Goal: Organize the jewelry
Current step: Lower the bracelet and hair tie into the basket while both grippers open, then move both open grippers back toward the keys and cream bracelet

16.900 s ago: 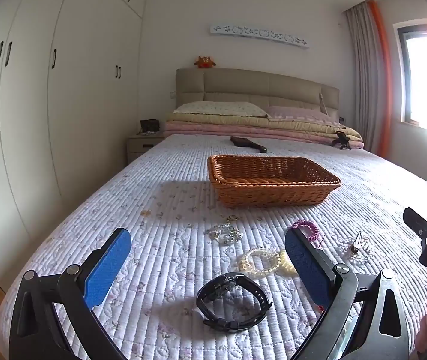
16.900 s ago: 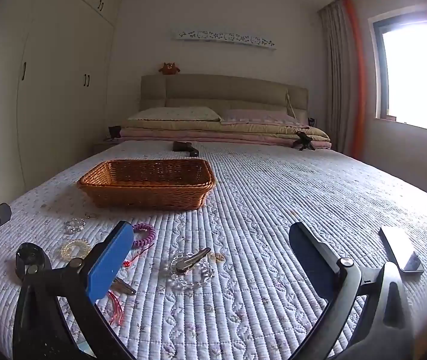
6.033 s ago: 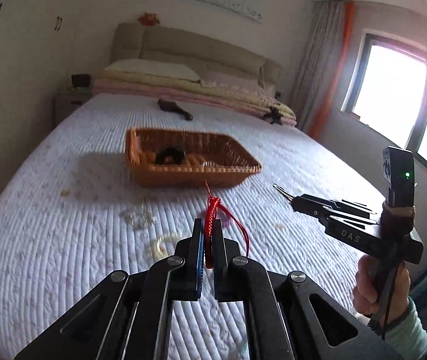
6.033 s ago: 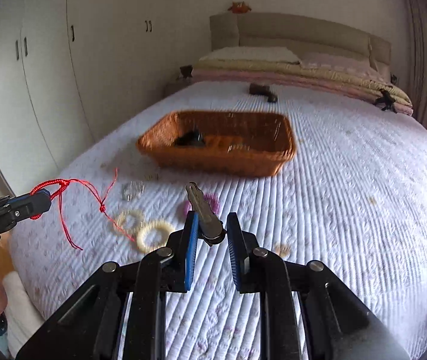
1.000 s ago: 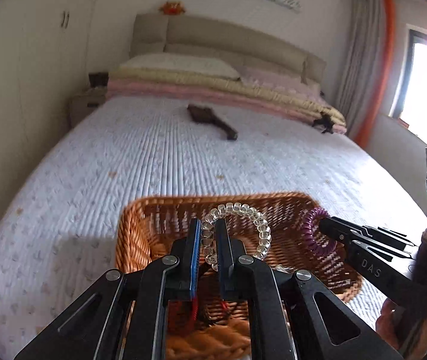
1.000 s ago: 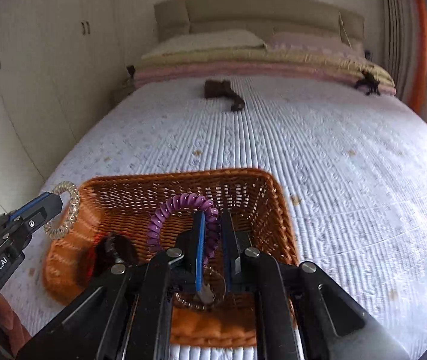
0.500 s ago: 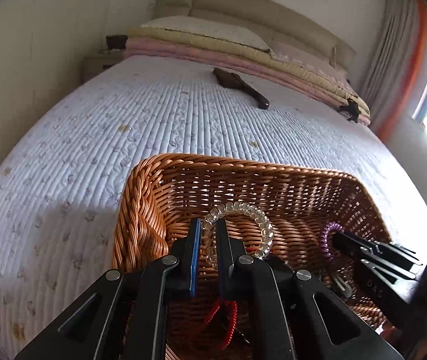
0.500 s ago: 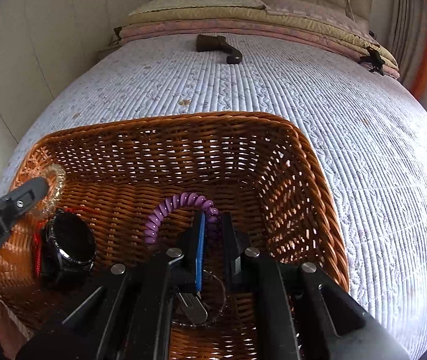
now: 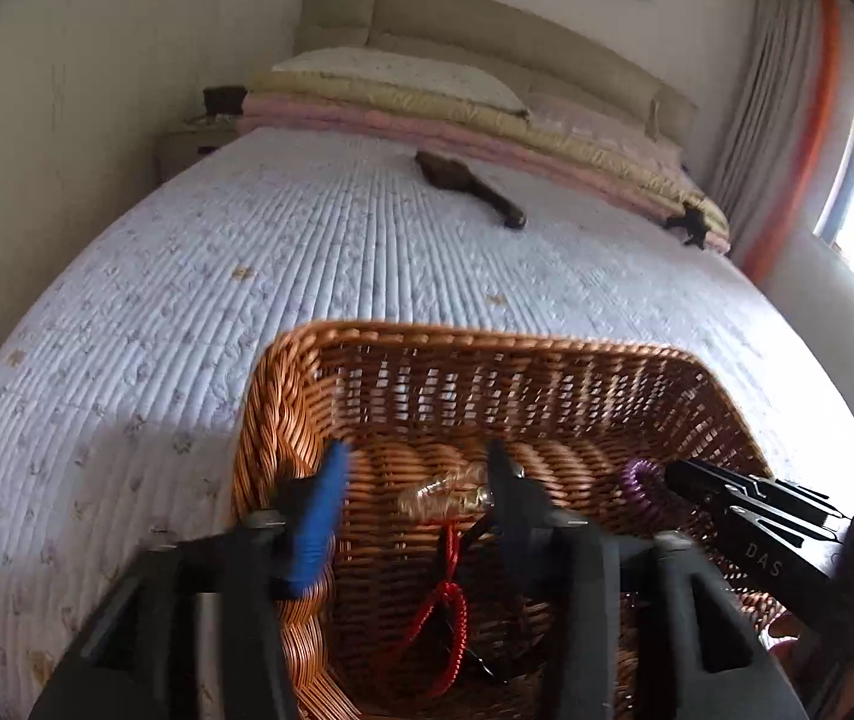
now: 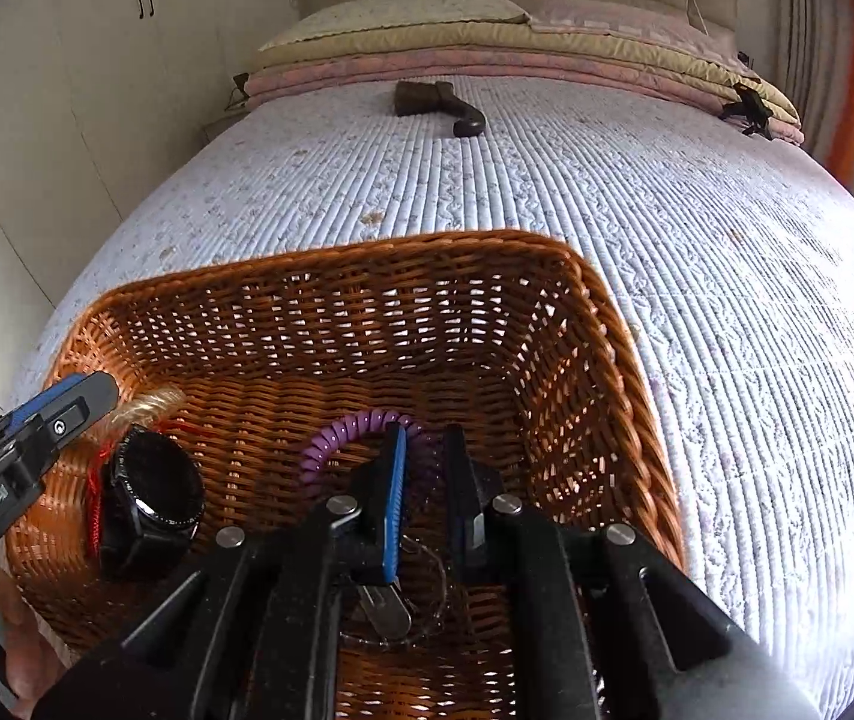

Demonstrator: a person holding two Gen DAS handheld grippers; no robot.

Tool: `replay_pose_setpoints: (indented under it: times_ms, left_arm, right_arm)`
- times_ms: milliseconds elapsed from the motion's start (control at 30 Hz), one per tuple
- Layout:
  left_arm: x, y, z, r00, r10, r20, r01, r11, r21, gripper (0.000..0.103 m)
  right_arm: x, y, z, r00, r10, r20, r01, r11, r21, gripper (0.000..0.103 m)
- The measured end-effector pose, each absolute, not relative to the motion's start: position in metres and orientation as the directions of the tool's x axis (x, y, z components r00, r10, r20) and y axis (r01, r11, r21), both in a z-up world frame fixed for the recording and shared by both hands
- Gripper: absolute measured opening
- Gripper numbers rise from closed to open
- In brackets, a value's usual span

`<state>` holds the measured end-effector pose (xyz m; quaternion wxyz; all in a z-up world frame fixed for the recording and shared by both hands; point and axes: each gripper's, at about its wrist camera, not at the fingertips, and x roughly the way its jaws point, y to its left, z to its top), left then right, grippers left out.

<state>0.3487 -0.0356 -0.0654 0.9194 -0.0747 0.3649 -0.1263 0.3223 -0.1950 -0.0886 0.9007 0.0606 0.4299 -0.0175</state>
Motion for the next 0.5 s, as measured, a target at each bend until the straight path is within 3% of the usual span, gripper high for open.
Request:
replay_pose_setpoints:
  times_ms: [400,467,500]
  left_arm:
    - [0.282,-0.018,-0.01,0.747,-0.376,-0.548,0.263,0.924,-0.276,0.055]
    - [0.258,-0.012,0.002,0.764,-0.376,-0.524,0.275,0.925,-0.263,0.056]
    - [0.244,-0.008,0.008,0.771,-0.375,-0.514,0.28,0.925,-0.256,0.056]
  right_arm:
    - [0.25,-0.192,-0.029,0.729,0.051,-0.682,0.046,0.991,0.123,0.015]
    - [0.228,-0.19,-0.018,0.748,0.051,-0.662,0.044,0.991,0.126,0.027]
    - [0.214,-0.189,-0.011,0.761,0.053,-0.646,0.043,0.99,0.133,0.042]
